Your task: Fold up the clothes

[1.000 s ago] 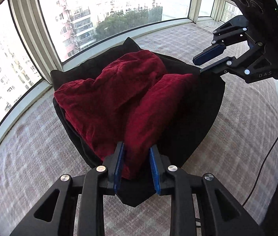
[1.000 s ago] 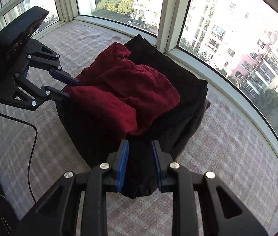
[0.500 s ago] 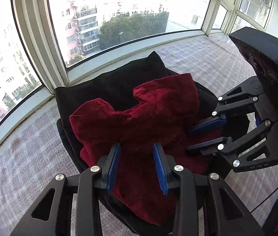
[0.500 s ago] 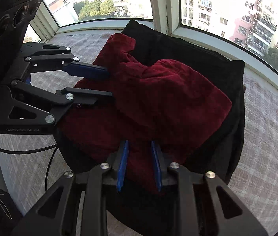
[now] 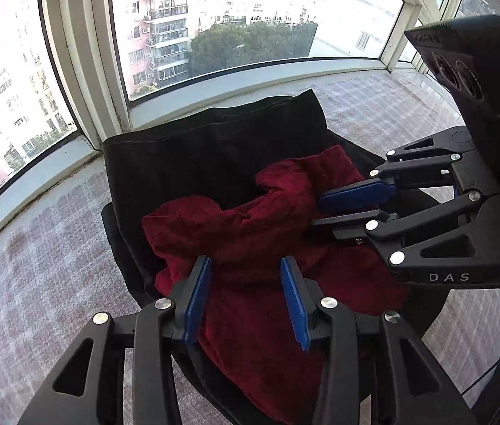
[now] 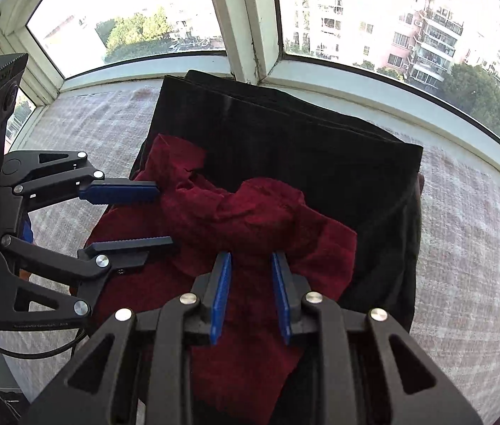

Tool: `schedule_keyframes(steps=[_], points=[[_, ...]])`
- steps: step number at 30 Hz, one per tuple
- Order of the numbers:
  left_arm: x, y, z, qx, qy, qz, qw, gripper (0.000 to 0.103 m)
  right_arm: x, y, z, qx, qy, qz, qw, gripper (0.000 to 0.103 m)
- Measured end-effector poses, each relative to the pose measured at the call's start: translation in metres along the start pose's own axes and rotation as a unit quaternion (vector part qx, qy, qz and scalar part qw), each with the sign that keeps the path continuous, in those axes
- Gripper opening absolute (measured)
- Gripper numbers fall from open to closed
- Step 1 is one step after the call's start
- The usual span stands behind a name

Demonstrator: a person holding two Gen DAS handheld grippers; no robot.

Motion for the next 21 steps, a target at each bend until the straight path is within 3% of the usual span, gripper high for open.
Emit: schedule_keyframes(steps=[3, 7, 12, 14, 17, 19, 20, 21], points=[[-0.004, 0.003, 0.035, -0.037, 0.005, 0.018, 0.9991, 0.039, -0.011, 0.001, 0.034, -0.027, 0.002, -0.037, 0.999, 0.024], [-0.023, 0.027, 0.059, -0.053, 0.026, 0.012, 0.9982, 0.039, 0.003, 0.026, 0.066, -0.044, 0.002, -0.025, 0.999, 0.024], [-0.021, 0.061, 0.022, 0.007, 0.013, 0.032, 0.9994, 0.043, 0.027, 0.061, 0.029, 0.029, 0.035, 0.000, 0.999, 0.024], [-0.022, 0.069, 0.032, -0.008, 0.015, 0.063, 0.9979, 0.042, 0.027, 0.064, 0.049, 0.009, 0.051, -0.022, 0.998, 0.024], [-0.045, 0.079, 0.084, -0.061, -0.012, 0.060, 0.9963, 0.043, 0.028, 0.069, 0.092, -0.030, 0.085, -0.050, 0.995, 0.025], [-0.061, 0.090, 0.118, -0.091, -0.039, 0.056, 0.9935, 0.052, 0.036, 0.078, 0.125, -0.058, 0.091, -0.065, 0.992, 0.039], [-0.069, 0.098, 0.136, -0.108, -0.051, 0.054, 0.9914, 0.057, 0.043, 0.084, 0.140, -0.070, 0.091, -0.072, 0.991, 0.052], [-0.077, 0.106, 0.153, -0.124, -0.062, 0.050, 0.9890, 0.061, 0.051, 0.091, 0.155, -0.081, 0.090, -0.077, 0.990, 0.054]])
Point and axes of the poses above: each gripper's, at about its wrist camera, not at the fingertips, and z roughly against the way its jaws point, x to its left, y to its underside, the point moved 5 cm from there along -z, roughly the way its jaws point, and after that the axes turned 15 degrees about y, right-handed, at the moved point
